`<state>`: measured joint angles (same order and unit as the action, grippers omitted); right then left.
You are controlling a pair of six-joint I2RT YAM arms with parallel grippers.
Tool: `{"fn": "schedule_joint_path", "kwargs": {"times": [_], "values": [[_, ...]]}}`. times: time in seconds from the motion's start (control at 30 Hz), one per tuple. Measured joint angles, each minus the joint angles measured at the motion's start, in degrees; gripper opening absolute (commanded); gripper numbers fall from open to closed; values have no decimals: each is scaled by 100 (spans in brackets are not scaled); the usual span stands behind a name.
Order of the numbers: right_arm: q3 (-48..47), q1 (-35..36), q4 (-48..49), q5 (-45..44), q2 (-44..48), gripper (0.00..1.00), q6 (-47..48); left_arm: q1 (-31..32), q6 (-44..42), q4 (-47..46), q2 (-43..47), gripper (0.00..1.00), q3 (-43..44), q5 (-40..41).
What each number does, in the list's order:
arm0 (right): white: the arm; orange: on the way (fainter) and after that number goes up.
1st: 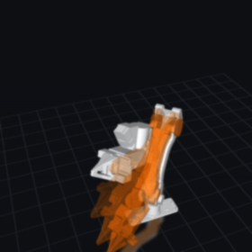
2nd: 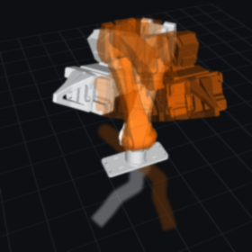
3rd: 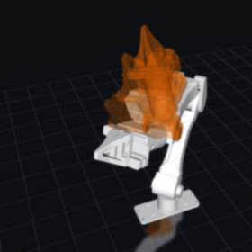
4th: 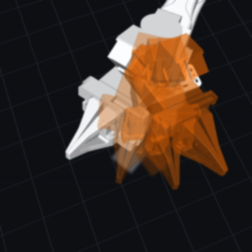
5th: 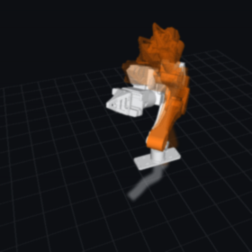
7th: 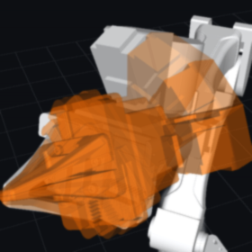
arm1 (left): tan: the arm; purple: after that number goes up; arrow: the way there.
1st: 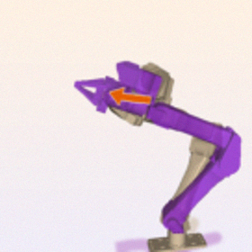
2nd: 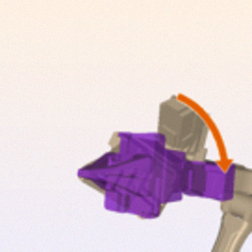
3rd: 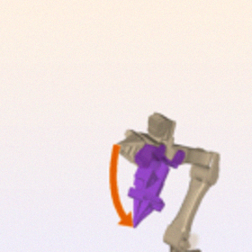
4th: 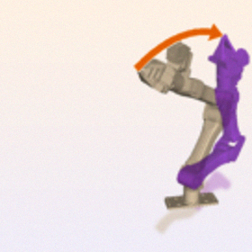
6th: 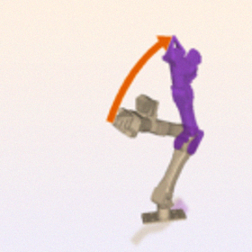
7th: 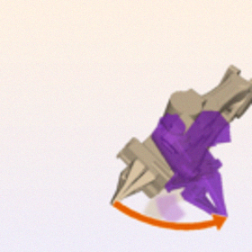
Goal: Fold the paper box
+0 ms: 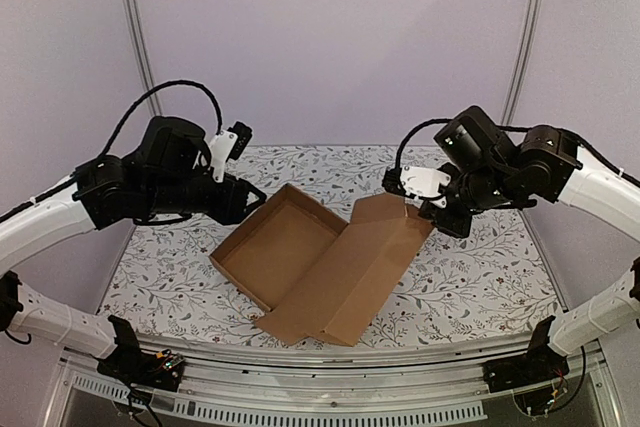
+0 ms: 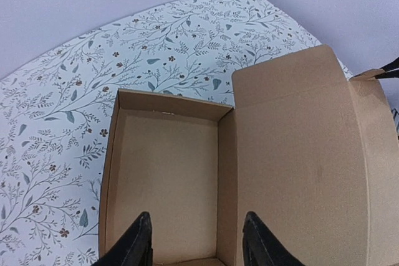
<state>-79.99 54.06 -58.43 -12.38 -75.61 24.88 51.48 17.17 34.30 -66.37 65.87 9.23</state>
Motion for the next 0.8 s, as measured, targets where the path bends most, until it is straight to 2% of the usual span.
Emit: {"fn": "schedule_joint_path", "kwargs": {"times": [0.27, 0.53, 0.8], "values": [[-442, -9, -553, -216, 4, 0, 1882, 0, 20, -223, -175, 49, -197, -133], [-1751, -201, -1281, -638, -509, 0, 3025, 0, 66, -466, -579, 49, -293, -308], [-2184, -238, -1303, -765, -1145, 0, 4076, 0, 201, -787, -809, 49, -420, -581]]}}
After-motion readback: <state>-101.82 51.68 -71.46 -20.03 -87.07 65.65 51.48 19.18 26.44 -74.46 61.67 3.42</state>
